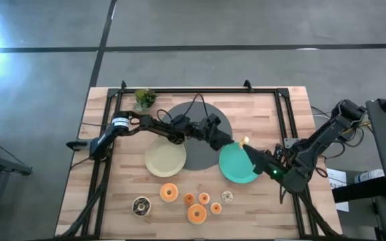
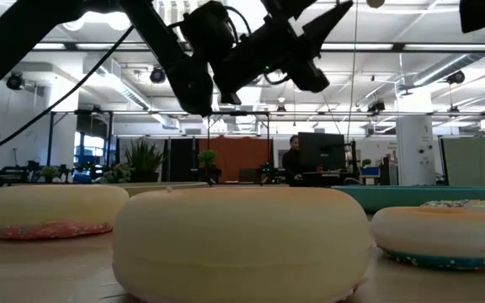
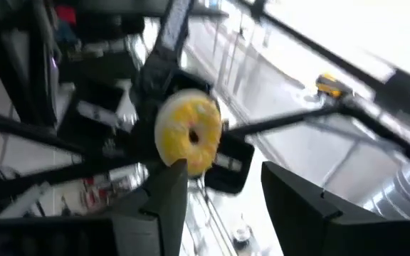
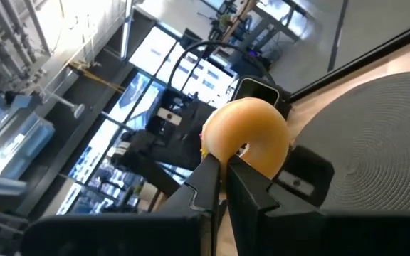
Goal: Pick & Place donuts
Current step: Put the small yellow donut on the green plate
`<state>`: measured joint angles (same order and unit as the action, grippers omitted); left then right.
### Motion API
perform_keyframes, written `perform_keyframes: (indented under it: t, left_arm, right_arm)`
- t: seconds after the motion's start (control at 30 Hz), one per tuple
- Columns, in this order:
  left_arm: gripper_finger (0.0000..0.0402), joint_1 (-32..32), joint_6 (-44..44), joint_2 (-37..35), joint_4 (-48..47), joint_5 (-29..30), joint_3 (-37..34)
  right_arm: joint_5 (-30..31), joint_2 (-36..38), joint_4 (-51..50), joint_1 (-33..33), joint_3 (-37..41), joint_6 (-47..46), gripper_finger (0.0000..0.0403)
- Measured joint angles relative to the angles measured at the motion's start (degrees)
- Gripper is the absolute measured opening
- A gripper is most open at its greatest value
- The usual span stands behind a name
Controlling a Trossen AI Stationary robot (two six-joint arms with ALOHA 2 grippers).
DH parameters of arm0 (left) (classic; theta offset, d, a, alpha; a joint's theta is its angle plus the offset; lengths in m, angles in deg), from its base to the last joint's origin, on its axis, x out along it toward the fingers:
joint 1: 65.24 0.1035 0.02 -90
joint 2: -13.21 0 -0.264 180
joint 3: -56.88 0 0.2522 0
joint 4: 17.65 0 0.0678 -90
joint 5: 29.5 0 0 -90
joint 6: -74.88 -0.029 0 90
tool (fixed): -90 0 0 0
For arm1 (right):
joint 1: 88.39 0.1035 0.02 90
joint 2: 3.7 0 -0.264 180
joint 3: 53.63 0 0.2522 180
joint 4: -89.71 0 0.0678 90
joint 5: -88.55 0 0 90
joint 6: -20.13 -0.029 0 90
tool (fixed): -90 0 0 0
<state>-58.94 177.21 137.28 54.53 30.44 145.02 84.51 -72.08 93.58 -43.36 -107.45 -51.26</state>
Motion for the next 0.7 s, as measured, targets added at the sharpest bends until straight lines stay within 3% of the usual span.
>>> perform_keyframes:
  t: [0.3, 0.53, 0.7]
  left_arm:
    - [0.0136, 0.30, -1.69, 0.33, -3.92, -1.01, 1.61]
    - [0.0135, -0.38, -3.69, 0.39, -8.82, 0.06, 2.71]
    - [0.0135, -0.21, -4.33, 0.39, -8.98, 0.48, 6.30]
  right_arm:
    - [-0.77, -0.45, 2.73, -0.02, 0.00, 3.11, 0.0013]
    - [-2.16, -0.43, 11.37, -0.19, 0.00, 13.86, 0.0013]
    - [-2.65, -0.34, 11.87, -0.19, -0.02, 15.01, 0.0013]
